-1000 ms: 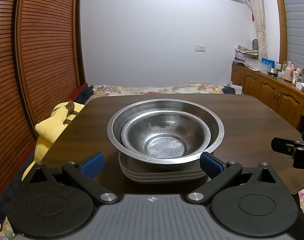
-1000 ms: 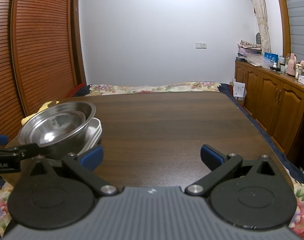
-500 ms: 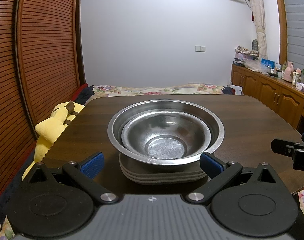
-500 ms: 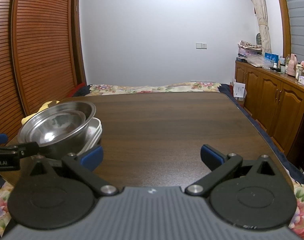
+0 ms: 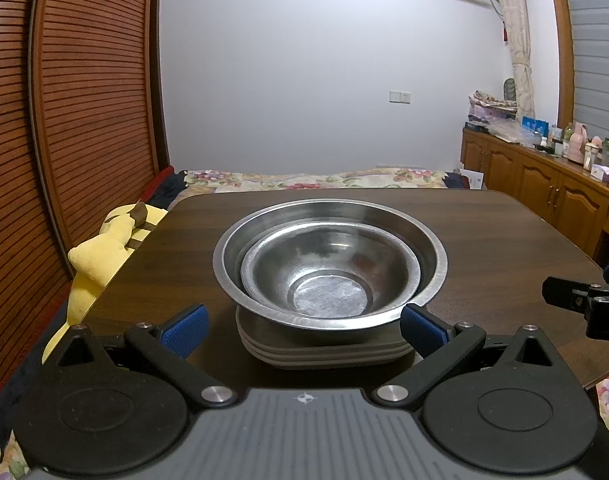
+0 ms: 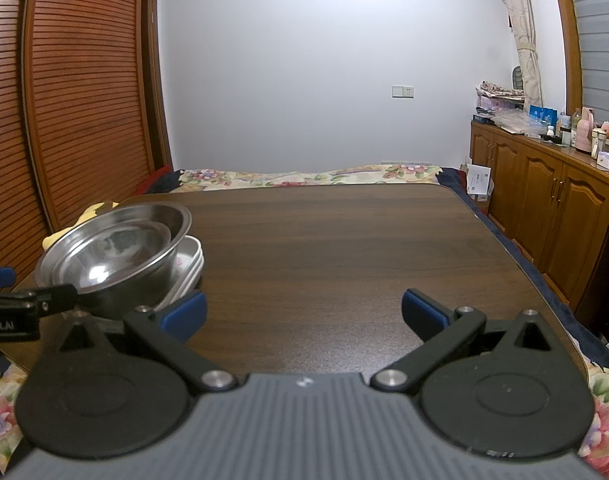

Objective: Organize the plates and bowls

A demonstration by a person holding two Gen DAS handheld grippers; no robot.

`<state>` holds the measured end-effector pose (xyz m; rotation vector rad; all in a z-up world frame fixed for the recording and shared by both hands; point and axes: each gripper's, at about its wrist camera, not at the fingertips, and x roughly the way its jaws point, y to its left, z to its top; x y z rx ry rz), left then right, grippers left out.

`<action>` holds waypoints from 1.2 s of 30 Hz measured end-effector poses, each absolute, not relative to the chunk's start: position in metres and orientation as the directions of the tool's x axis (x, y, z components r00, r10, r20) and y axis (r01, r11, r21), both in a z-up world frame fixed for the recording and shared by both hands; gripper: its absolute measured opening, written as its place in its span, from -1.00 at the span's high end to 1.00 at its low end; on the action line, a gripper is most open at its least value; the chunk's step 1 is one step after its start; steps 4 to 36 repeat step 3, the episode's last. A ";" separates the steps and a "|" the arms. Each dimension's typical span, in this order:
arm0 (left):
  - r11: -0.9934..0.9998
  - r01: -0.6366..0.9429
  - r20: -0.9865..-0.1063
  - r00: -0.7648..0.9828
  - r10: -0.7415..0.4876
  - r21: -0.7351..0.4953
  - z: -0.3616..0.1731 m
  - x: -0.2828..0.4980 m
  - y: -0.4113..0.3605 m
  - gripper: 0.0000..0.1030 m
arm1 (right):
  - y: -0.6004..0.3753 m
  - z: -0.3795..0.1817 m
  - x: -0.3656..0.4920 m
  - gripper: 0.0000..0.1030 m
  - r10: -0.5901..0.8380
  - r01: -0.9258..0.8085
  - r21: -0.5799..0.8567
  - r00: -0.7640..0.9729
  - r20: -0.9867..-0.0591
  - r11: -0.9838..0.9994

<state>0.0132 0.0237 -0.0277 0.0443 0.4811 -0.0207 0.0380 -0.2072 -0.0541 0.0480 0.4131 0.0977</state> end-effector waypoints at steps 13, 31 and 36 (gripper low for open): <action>0.999 0.033 -0.464 0.886 -0.011 0.039 -0.027 0.012 0.022 -1.00 | -0.207 -0.054 0.038 -1.00 0.103 -0.083 0.067 0.912 -0.396 0.994; 0.999 0.033 -0.464 0.886 -0.011 0.039 -0.027 0.012 0.022 -1.00 | -0.207 -0.054 0.038 -1.00 0.103 -0.083 0.067 0.912 -0.396 0.994; 0.999 0.033 -0.464 0.886 -0.011 0.039 -0.027 0.012 0.022 -1.00 | -0.207 -0.054 0.038 -1.00 0.103 -0.083 0.067 0.912 -0.396 0.994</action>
